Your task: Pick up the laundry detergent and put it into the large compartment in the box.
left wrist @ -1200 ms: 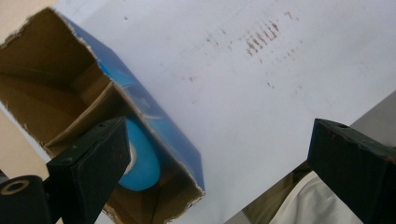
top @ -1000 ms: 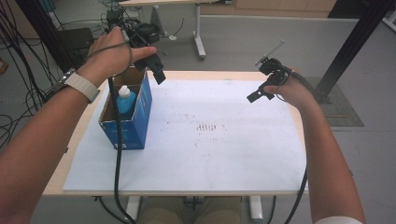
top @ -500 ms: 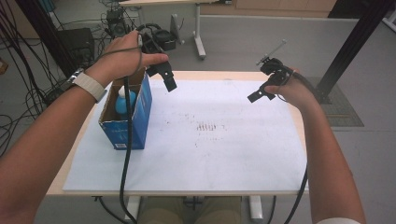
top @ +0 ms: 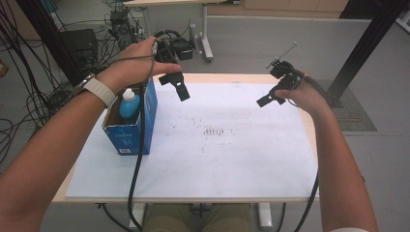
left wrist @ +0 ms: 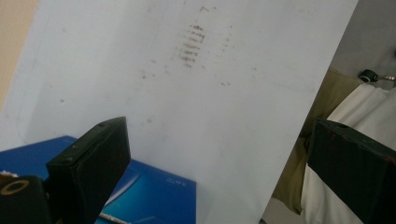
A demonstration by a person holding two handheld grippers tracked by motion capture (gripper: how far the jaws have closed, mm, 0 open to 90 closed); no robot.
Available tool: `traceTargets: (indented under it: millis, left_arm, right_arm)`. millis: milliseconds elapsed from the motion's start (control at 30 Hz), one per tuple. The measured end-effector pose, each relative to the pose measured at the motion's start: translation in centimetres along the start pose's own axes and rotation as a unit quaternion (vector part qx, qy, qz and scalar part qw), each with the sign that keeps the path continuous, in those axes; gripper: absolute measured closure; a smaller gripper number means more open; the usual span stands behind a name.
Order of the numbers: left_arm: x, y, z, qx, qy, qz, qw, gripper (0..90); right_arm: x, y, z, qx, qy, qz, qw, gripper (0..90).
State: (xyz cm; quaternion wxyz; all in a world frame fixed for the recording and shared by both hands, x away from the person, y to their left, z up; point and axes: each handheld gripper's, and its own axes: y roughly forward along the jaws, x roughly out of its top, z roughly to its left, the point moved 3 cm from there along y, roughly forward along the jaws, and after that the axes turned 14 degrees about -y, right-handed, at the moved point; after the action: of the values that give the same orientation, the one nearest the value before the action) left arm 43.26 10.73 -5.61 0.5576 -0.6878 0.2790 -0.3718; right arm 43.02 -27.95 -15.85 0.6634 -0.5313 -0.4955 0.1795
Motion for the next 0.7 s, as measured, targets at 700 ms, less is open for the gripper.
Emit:
traceTargets:
  millis: [700]
  left_arm:
    - [1.3,2.9,-1.4,-0.008,0.060,0.008,0.9981,6.3]
  right_arm:
    - [-0.5,0.5,-0.1,0.002,0.006,0.001,1.0000,8.3]
